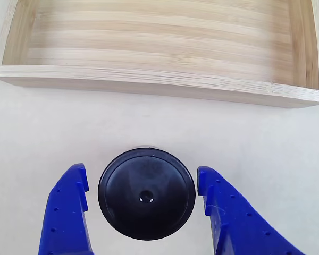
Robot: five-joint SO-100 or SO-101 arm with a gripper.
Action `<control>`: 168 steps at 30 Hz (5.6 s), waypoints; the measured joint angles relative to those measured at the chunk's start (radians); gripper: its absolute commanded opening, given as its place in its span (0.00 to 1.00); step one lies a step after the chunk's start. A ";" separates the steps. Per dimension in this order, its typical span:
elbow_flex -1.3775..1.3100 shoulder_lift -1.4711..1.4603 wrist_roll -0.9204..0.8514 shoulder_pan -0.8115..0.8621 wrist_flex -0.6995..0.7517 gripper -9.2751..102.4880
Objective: Place the black cylinder in the wooden box then return to rest.
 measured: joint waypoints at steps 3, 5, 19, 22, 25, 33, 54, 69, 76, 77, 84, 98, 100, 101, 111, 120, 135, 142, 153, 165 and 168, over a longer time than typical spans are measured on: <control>0.000 0.002 0.000 0.000 0.000 0.33; 0.000 0.002 0.000 -0.002 0.000 0.32; 0.000 0.002 0.000 -0.002 0.000 0.26; 0.000 0.002 0.000 -0.002 0.000 0.24; 0.000 0.002 -0.014 -0.002 0.000 0.24; 0.000 -0.052 -0.026 -0.002 0.044 0.24; -0.310 -0.035 -0.110 -0.072 0.252 0.24; -0.706 0.388 -0.110 -0.058 0.190 0.24; -0.798 0.558 -0.123 -0.040 0.109 0.24; -0.804 0.578 -0.126 -0.038 0.098 0.24; -0.838 0.681 -0.141 -0.038 0.069 0.24; -0.844 0.788 -0.147 -0.038 0.023 0.24; -0.844 0.801 -0.147 -0.038 0.015 0.24; -0.844 0.805 -0.147 -0.038 0.012 0.24; -0.844 0.844 -0.147 -0.038 0.000 0.24; -0.844 0.847 -0.147 -0.021 0.000 0.29; -0.844 0.867 -0.147 -0.014 -0.003 0.31; -0.844 0.867 -0.149 -0.014 -0.003 0.38; -0.844 0.845 -0.147 -0.014 0.012 0.40; -0.759 0.584 -0.064 -0.014 0.018 0.37; -0.652 0.476 -0.055 -0.011 0.014 0.34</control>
